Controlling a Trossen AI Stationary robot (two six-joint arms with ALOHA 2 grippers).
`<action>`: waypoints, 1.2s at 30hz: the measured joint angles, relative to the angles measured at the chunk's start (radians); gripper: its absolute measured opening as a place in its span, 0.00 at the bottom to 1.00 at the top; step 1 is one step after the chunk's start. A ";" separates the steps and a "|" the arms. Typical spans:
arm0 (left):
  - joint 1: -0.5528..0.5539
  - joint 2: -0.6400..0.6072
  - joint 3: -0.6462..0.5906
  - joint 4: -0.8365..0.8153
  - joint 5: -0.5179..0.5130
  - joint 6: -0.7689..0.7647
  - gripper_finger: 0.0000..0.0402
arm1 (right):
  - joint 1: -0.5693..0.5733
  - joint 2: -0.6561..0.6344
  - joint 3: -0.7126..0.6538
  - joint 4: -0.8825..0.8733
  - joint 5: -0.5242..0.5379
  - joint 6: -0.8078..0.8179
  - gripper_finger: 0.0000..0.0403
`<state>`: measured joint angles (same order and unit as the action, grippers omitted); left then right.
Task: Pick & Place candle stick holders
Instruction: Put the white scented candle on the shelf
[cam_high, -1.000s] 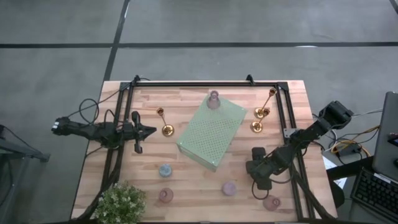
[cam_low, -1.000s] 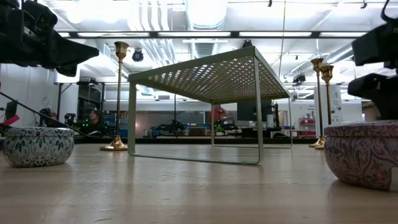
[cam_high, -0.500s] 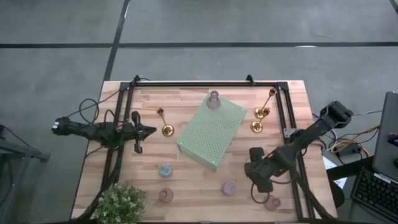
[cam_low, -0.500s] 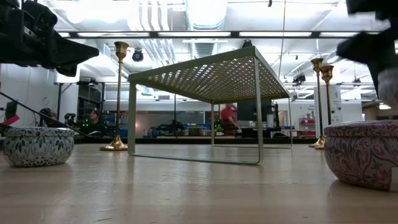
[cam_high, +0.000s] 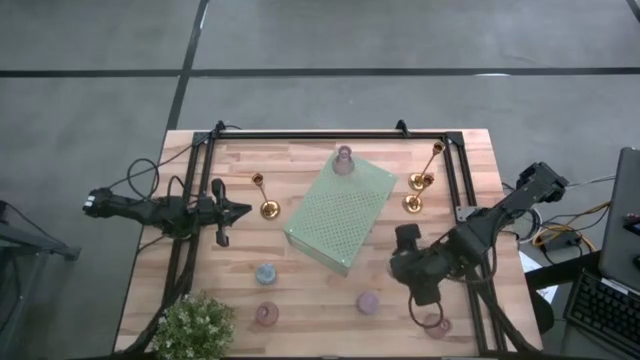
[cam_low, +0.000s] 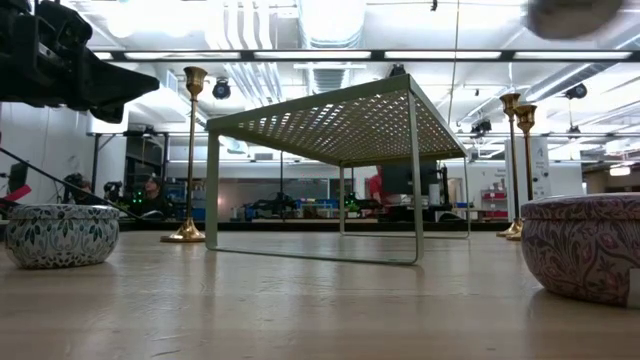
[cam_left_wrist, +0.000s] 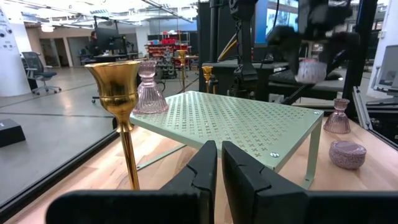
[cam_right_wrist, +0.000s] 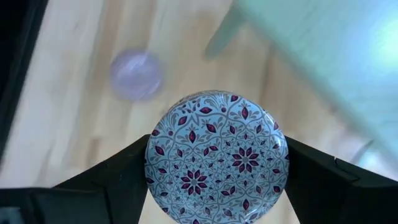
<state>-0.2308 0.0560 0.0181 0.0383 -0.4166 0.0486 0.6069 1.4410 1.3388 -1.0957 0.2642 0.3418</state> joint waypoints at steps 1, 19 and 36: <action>0.000 0.000 0.000 0.000 0.000 0.000 0.07 | -0.010 0.000 0.018 0.001 0.027 -0.025 0.74; 0.000 0.000 0.000 0.000 0.000 0.000 0.07 | -0.412 0.089 0.211 0.063 -0.008 -0.177 0.75; 0.000 0.000 0.000 0.000 0.000 0.000 0.07 | -0.685 0.330 0.412 0.054 -0.155 -0.232 0.75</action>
<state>-0.2310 0.0563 0.0181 0.0383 -0.4168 0.0486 -0.0785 1.7707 1.7506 -1.0413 0.1095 0.1101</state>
